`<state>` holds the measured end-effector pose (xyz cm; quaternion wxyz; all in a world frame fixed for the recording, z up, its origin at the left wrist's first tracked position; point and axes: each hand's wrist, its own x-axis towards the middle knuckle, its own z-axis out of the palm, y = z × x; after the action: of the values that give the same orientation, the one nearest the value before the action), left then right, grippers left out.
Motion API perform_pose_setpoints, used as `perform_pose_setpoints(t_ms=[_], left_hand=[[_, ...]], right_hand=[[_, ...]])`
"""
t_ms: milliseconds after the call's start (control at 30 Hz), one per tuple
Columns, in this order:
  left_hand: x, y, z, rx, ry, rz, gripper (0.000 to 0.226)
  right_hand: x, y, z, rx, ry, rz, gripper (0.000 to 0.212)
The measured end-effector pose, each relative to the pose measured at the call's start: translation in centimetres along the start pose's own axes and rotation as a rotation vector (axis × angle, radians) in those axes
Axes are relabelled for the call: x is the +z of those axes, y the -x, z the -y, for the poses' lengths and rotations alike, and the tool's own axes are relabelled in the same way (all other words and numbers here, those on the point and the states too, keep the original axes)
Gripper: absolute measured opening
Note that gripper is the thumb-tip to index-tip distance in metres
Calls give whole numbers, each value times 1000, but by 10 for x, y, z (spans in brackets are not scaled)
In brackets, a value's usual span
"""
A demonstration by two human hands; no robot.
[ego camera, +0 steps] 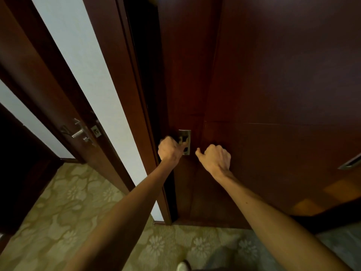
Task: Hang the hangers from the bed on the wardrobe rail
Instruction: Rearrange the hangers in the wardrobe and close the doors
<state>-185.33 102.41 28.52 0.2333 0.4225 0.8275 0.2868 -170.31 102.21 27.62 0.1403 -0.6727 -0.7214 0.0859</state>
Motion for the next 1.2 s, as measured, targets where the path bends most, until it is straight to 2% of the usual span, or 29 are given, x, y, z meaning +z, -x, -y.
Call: perform_pose_setpoints(t_ms=[533, 1200], left_hand=[[21, 14, -30, 155, -56, 35, 35], [95, 46, -100, 385, -270, 139, 47]], right_hand=[[-11, -5, -28, 72, 33, -20, 57], [-45, -13, -118, 242, 93, -22, 53]])
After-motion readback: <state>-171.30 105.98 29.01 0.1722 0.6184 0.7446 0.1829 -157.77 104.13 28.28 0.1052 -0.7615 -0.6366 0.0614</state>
